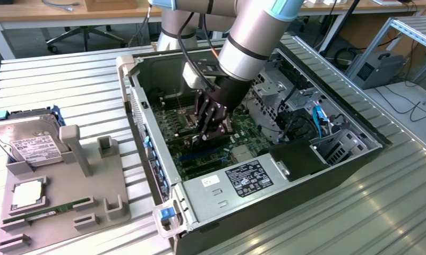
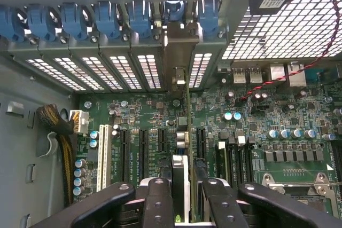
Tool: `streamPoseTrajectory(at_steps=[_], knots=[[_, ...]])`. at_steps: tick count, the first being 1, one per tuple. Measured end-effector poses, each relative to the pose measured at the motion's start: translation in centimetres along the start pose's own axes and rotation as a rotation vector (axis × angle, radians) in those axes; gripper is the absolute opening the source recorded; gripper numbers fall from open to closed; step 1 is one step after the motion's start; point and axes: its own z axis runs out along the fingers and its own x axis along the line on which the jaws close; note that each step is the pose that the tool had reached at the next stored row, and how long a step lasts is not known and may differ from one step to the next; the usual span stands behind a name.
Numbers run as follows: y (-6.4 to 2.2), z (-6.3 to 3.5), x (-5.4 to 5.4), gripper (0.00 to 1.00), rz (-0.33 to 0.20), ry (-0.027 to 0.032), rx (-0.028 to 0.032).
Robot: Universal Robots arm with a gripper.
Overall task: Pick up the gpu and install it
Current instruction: 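Insert the gpu into the slot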
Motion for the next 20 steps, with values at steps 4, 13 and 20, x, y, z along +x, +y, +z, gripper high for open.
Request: streamPoseTrajectory(at_steps=[4, 13, 20], knots=[[-0.01, 0.02, -0.09, 0.27, 0.005, 0.0153, 0.0004], [-0.12, 0.33, -0.28, 0.27, 0.005, 0.0180, 0.0002], [-0.18, 0.53, -0.28, 0.27, 0.005, 0.0152, 0.0002]])
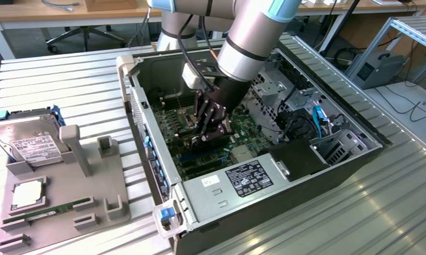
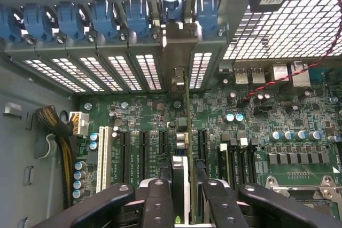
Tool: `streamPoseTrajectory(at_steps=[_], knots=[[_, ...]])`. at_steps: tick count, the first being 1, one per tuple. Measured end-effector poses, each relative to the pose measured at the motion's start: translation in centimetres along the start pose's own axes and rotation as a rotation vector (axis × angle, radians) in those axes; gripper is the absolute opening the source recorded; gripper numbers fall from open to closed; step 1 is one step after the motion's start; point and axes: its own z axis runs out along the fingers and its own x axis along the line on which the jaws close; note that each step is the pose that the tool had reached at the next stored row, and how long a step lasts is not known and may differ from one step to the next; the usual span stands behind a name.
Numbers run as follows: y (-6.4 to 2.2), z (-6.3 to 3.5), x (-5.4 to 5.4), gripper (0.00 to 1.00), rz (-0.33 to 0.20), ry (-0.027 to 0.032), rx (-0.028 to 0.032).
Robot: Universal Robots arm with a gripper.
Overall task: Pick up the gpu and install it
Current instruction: 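Insert the gpu into the slot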
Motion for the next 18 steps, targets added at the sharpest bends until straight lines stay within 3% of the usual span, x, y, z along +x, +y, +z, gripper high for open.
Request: streamPoseTrajectory(at_steps=[3, 5, 9, 13, 18], knots=[[-0.02, 0.05, 0.0, 0.27, 0.000, -0.0011, 0.0005], [0.00, 0.00, 0.0, 0.40, 0.000, 0.0000, 0.0000], [0.04, -0.12, 0.0, 0.40, 0.000, 0.0003, -0.0001], [0.58, -1.94, 0.1, 0.40, 0.000, -0.0001, 0.0001], [0.91, -3.00, -0.1, 0.39, 0.000, -0.0002, 0.0000]])
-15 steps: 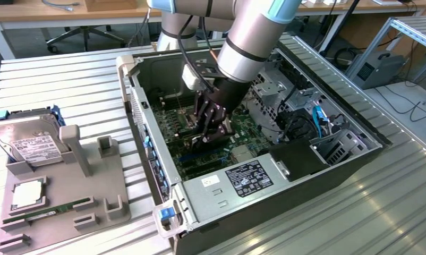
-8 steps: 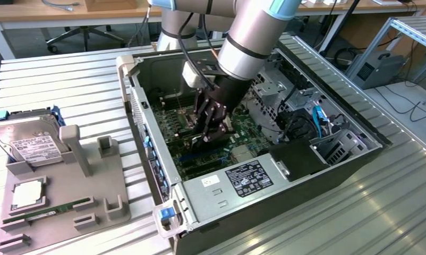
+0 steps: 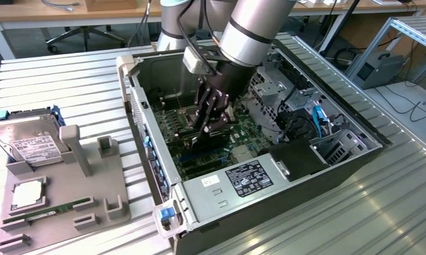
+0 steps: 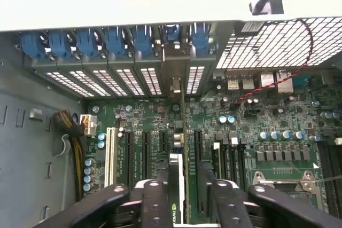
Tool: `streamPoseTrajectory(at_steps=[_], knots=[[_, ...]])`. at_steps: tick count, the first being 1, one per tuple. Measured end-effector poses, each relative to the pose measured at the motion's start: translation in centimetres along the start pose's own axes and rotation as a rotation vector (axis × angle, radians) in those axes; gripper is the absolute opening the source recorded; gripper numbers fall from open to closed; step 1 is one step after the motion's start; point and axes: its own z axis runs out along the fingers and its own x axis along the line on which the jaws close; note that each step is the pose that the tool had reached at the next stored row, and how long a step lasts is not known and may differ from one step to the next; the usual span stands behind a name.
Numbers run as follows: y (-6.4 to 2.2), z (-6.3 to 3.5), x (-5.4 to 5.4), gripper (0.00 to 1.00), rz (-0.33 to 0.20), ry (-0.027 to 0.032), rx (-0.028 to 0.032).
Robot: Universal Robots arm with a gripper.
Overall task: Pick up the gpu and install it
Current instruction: 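Insert the gpu into the slot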
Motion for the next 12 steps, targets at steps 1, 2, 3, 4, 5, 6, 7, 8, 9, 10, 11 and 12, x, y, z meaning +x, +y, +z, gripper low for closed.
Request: streamPoseTrajectory(at_steps=[1, 2, 3, 4, 5, 6, 7, 8, 9, 10, 11, 12], knots=[[0.02, -0.08, 0.0, 0.32, 0.000, 0.0000, 0.0000], [0.00, -0.12, -0.1, 0.32, 0.000, 0.0001, -0.0001], [-0.12, -0.15, -0.1, 0.25, -0.001, 0.0002, -0.0012], [-0.34, -0.22, -0.1, 0.20, -0.001, 0.0003, -0.0044], [-0.69, -0.33, -0.1, 0.14, -0.002, 0.0006, -0.0099], [-1.06, -0.44, -0.1, 0.14, -0.003, 0.0009, -0.0156], [-1.64, -0.62, -0.1, 0.11, -0.004, 0.0009, -0.0239], [-2.00, -0.74, -0.1, 0.11, -0.005, 0.0012, -0.0286], [-2.41, -0.86, -0.1, 0.11, -0.005, 0.0013, -0.0344], [-2.56, -0.91, -0.1, 0.11, -0.005, 0.0016, -0.0374], [-2.59, -0.91, -0.1, 0.11, -0.005, 0.0015, -0.0377], [-2.58, -0.91, -0.1, 0.11, -0.005, 0.0014, -0.0377]])
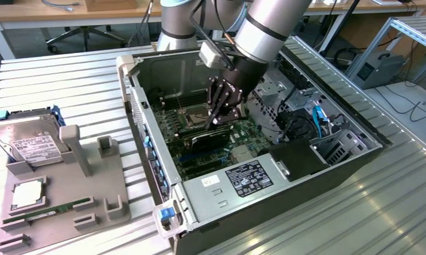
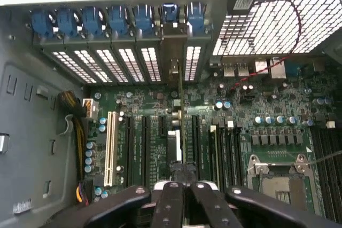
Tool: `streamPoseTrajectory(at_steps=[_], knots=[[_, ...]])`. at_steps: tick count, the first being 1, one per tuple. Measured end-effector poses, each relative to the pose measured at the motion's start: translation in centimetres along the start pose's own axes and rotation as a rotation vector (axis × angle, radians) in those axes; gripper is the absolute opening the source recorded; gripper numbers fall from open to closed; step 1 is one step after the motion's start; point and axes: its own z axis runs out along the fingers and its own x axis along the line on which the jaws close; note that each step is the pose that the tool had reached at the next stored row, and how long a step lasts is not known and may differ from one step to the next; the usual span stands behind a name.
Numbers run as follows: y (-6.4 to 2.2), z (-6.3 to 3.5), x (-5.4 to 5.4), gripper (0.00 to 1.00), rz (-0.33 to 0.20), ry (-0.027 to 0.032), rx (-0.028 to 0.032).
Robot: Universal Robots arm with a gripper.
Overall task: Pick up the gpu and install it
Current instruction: 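Insert the gpu into the slot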
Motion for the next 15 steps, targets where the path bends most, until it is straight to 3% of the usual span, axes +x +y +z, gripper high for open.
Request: streamPoseTrajectory(at_steps=[3, 4, 5, 8, 9, 10, 11, 12, 13, 15], knots=[[0.00, 0.00, 0.00, 0.11, 0.000, -0.0001, 0.0012], [-0.01, 0.01, -0.01, 0.11, 0.000, -0.0002, 0.0075], [-0.01, 0.01, 0.00, 0.11, 0.001, -0.0003, 0.0189], [-0.02, 0.05, 0.00, 0.11, 0.002, -0.0014, 0.0548], [-0.02, 0.06, -0.01, 0.11, 0.003, -0.0019, 0.0724], [-0.02, 0.07, 0.00, 0.11, 0.003, -0.0021, 0.0836], [-0.03, 0.09, 0.00, 0.11, 0.004, -0.0029, 0.1111], [-0.03, 0.09, 0.00, 0.11, 0.005, -0.0033, 0.1294], [-0.03, 0.11, -0.01, 0.11, 0.006, -0.0038, 0.1461], [-0.04, 0.12, -0.01, 0.11, 0.007, -0.0045, 0.1717]])
